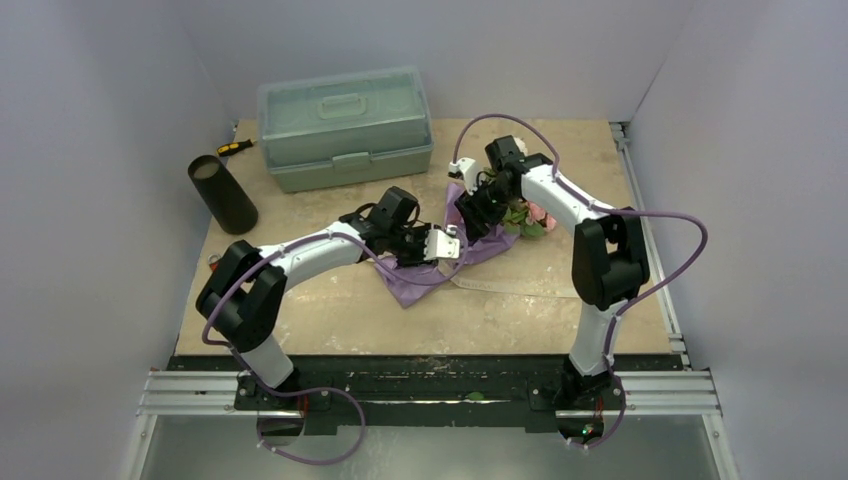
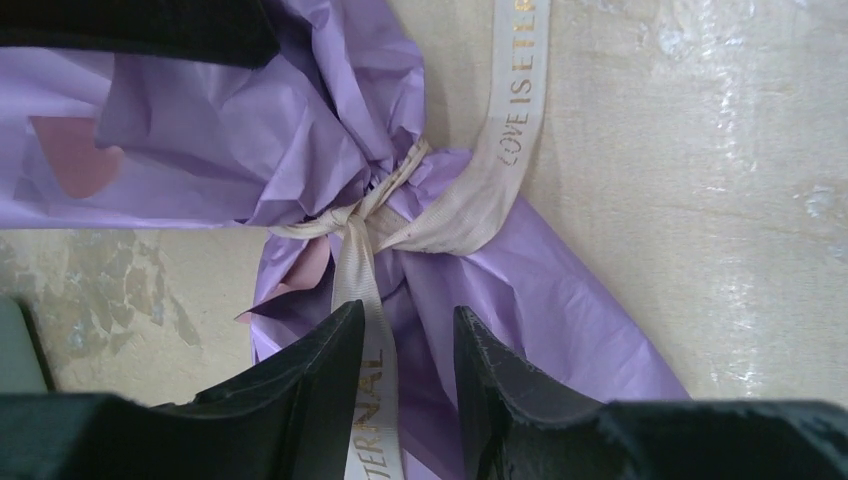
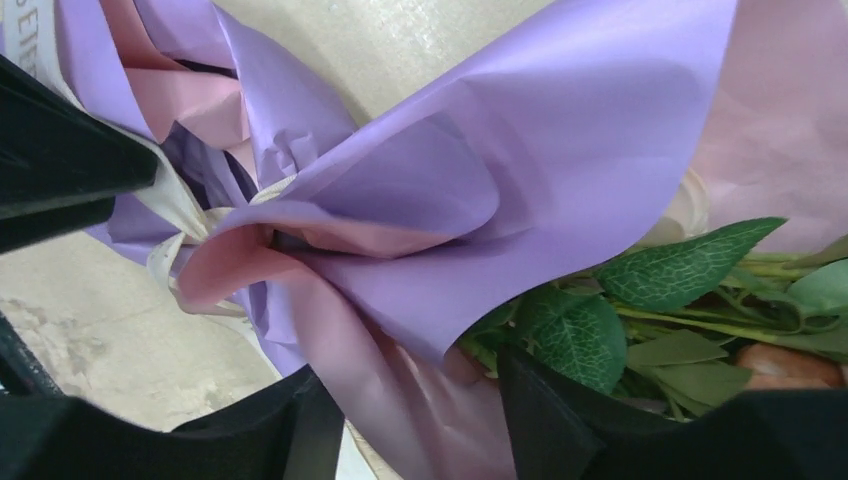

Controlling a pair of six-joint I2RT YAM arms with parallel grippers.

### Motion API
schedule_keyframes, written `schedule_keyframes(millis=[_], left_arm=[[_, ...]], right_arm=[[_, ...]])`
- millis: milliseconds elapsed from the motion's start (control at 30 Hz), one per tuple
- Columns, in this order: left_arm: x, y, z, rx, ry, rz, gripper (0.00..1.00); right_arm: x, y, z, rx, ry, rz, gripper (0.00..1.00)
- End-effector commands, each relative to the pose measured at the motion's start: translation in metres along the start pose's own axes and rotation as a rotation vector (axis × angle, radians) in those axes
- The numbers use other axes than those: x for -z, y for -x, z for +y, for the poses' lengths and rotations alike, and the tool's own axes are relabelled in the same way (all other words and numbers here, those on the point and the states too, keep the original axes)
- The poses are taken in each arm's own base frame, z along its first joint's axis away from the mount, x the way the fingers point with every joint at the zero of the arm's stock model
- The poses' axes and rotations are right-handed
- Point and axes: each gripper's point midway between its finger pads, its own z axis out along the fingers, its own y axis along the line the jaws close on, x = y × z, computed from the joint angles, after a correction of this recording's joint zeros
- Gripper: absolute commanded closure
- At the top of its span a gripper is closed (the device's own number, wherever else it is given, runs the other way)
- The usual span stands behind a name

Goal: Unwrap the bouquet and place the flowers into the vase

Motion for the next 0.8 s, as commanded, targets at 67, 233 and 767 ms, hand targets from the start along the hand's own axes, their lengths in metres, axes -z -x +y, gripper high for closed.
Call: schedule_keyframes(millis=[67,233,767], left_arm=[[-0.003,0.002,0.023,-0.040,0.065,0.024,0.65],[-0.008,0.001,0.028,-0.007,0.089,0.043,0.69],[-0.020,0.027,0.053,-0.004,0.165,-0.066,0.62]], right_arm=[[-0.005,-0.012,-0.016,0.085,-0.080,0.039,0.52],[-0.010,-0.019,-0.021,0.104,-0.093,0.064,0.66],[-0.014,-0.024,-0.004,0.101,0.010,0.072,1.00]])
